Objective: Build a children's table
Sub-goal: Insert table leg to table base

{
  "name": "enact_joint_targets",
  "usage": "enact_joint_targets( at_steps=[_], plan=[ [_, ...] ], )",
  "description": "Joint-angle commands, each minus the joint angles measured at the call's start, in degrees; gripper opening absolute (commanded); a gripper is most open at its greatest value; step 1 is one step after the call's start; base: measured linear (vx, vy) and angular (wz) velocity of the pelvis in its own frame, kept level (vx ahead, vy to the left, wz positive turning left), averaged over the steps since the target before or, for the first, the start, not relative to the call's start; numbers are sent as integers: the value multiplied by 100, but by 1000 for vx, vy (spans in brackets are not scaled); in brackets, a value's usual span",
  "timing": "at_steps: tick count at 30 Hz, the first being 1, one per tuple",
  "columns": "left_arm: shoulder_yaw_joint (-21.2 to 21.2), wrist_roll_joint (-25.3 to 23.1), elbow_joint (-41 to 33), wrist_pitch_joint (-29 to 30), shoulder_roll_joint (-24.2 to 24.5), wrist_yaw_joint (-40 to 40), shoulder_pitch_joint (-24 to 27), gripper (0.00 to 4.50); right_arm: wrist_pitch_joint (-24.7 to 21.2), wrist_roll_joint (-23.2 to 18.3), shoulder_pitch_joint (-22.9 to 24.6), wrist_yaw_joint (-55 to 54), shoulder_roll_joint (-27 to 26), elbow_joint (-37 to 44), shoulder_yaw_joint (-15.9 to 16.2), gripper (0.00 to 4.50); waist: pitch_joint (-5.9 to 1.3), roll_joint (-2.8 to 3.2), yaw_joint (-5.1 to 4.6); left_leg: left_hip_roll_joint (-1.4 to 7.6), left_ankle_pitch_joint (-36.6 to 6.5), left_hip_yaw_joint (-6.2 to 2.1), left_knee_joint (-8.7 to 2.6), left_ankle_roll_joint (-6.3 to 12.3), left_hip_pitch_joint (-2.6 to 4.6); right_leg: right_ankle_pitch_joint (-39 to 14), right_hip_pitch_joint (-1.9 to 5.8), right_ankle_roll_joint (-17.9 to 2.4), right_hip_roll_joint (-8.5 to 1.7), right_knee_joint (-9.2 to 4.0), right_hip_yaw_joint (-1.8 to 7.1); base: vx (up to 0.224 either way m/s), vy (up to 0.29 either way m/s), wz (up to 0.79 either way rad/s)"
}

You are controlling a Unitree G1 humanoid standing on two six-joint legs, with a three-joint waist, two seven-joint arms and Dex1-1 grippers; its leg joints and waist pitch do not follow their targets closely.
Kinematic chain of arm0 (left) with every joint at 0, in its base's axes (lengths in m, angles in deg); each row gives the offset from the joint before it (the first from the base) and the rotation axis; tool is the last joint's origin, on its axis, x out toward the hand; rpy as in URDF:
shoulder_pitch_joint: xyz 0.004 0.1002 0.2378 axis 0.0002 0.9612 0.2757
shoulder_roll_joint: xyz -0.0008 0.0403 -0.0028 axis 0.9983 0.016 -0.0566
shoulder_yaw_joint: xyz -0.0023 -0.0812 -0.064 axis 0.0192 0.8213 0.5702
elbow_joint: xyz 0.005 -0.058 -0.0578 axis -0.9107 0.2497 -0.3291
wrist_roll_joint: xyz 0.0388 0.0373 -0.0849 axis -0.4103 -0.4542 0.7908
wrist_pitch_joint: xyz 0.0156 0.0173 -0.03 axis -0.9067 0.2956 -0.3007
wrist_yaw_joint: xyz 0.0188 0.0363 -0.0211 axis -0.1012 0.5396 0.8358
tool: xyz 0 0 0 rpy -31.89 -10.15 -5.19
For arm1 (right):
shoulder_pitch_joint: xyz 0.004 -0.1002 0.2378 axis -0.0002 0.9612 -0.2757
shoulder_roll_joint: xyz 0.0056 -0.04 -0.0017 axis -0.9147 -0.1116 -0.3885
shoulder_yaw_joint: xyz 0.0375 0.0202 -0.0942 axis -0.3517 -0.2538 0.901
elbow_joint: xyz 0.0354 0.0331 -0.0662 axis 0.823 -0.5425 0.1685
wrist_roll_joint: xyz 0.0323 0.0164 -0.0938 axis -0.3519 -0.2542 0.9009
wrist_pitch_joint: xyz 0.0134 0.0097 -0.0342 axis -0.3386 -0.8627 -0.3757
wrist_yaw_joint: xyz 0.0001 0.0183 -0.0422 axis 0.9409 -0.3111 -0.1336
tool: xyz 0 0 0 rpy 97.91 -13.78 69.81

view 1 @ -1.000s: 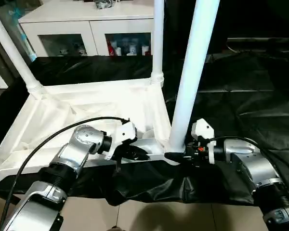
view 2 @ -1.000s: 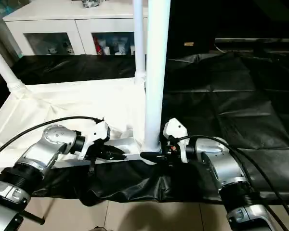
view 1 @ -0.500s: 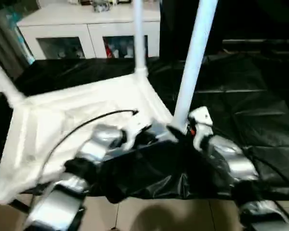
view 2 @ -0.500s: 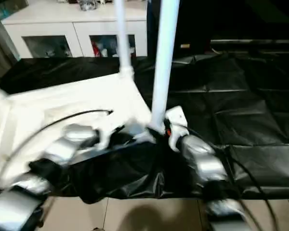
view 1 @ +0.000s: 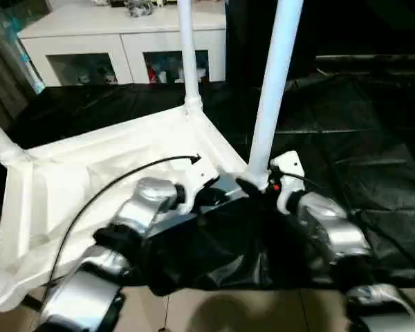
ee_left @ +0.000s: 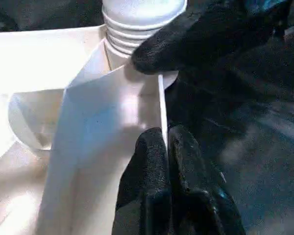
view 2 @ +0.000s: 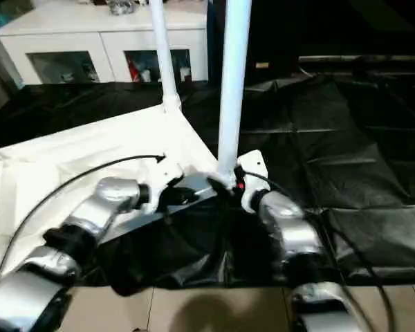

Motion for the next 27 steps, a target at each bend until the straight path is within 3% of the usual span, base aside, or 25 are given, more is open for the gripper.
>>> enact_joint_targets(
  at_steps=[1,6,8,11,27],
  plan=[
    [-277,4,-295,-191,127,-650,107,0,-109,-45,95,679,106,152,390,388,-412,-72,55,189,-1053,-60,-381,563,38,-791,331,-1355,-329,-347,227,0,0,0],
    [-293,162,-621,-209,580,-1394,319,0,-34,-88,204,1552,647,418,460,388,-380,-36,125,223,-1300,-30,-402,519,82,-967,284,-1414,-318,-354,245,0,0,0],
    [-300,223,-767,-199,778,-1644,388,0,-85,-114,248,1851,869,533,520,388,-375,-67,144,223,-1408,-32,-416,433,91,-1105,293,-1379,-318,-363,252,0,0,0],
    [-307,297,-961,-139,984,-1944,470,0,-219,-211,246,2076,1032,615,493,388,-367,-60,142,221,-1442,-28,-419,383,86,-1189,286,-1368,-332,-367,265,0,0,0],
    [-289,369,-1192,49,949,-1805,603,0,-312,-421,513,2063,850,809,442,294,-382,-60,153,209,-1267,-27,-403,377,82,-1157,281,-1322,-318,-362,262,0,0,0]
  ],
)
